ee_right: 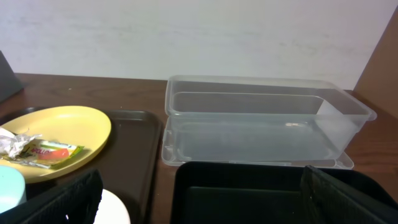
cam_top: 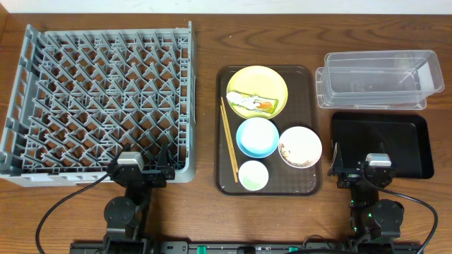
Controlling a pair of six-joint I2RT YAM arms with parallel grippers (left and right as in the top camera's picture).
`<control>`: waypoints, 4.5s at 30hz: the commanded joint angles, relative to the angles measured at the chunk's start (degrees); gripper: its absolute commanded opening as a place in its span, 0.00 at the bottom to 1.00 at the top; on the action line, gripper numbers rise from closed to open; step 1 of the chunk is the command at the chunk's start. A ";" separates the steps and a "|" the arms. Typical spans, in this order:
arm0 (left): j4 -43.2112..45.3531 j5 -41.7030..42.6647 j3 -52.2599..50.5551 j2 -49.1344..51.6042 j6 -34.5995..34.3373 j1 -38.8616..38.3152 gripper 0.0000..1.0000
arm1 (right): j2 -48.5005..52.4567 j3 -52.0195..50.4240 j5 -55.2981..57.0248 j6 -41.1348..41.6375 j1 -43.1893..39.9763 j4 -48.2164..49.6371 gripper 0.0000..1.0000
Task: Sort waste into correct bins and load items into the dishwasher rack
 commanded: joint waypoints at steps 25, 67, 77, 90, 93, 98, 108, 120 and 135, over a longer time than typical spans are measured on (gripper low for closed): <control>-2.78 -1.79 -0.50 -0.26 -0.33 0.35 0.95 | -0.24 -0.07 -0.09 2.23 0.11 -0.04 0.99; -23.30 -2.03 17.99 12.02 -0.31 0.35 0.95 | 76.02 70.01 -37.66 -2.67 1.40 -26.58 0.90; -38.97 -1.99 39.95 31.54 -0.37 0.35 0.95 | 80.15 70.01 -22.08 -7.04 12.81 -24.28 0.96; -42.58 -1.77 43.76 46.36 -2.56 0.35 0.95 | 96.59 70.01 -14.60 -9.11 26.45 -14.25 0.72; -42.56 -1.79 43.76 46.69 -2.56 0.35 0.95 | 100.69 70.01 -14.67 -9.09 27.63 -11.26 0.67; -42.14 -1.77 43.76 46.69 -2.56 0.35 0.95 | 106.27 70.01 -14.60 -9.11 29.18 -7.91 0.55; -41.92 -1.79 43.76 46.71 -2.54 0.35 0.95 | 112.32 70.01 -13.00 -8.83 29.46 -7.67 0.38; -41.92 -1.79 43.76 46.86 -2.54 0.35 0.95 | 112.50 70.01 -4.11 -7.61 29.46 -7.32 0.43; -41.94 -1.79 43.76 46.86 -2.54 0.35 0.95 | 112.61 69.70 0.33 -7.37 29.40 -7.52 0.23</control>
